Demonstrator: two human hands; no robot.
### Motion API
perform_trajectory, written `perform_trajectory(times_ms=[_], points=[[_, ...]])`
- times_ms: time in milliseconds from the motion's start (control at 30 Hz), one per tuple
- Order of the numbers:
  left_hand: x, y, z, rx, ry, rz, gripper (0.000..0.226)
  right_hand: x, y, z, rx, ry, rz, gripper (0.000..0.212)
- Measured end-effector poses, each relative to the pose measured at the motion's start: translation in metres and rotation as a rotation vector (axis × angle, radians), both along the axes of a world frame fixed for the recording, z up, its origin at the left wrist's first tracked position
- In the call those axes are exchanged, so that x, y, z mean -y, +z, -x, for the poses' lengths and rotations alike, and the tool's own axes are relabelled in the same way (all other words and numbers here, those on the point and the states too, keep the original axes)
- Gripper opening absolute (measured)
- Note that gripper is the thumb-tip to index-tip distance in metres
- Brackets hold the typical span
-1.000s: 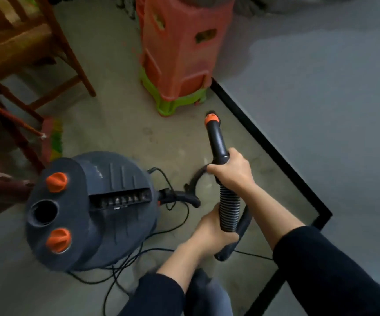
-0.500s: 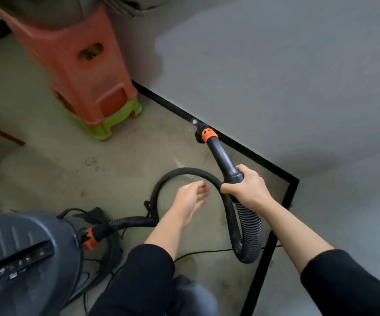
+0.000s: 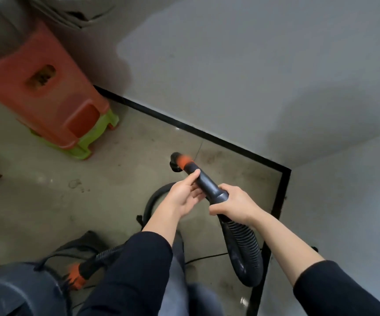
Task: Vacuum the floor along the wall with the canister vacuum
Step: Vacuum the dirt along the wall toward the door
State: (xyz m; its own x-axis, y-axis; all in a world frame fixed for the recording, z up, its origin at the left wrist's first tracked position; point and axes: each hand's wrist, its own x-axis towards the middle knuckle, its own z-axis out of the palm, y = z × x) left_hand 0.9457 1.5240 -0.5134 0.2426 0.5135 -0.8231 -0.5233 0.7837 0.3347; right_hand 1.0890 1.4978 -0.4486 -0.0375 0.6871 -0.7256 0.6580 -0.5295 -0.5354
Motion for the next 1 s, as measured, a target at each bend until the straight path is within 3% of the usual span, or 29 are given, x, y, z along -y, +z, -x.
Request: perform_trajectory(times_ms=[333,667,1000], points=[[-0.109,-0.020,0.011,-0.034,-0.088,0.085,0.037,-0.098,-0.020,0.007,-0.025,-0.018,0.045,0.032],[-0.178,-0.017,0.005,-0.122,-0.149,0.132,0.047,-0.167,-0.028,-0.010,-0.033,0.021,0.050,0.027],[-0.241,-0.007,0.026,-0.158,-0.274,0.132,0.042,-0.218,-0.038,0.008,-0.029,0.037,0.037,0.036]])
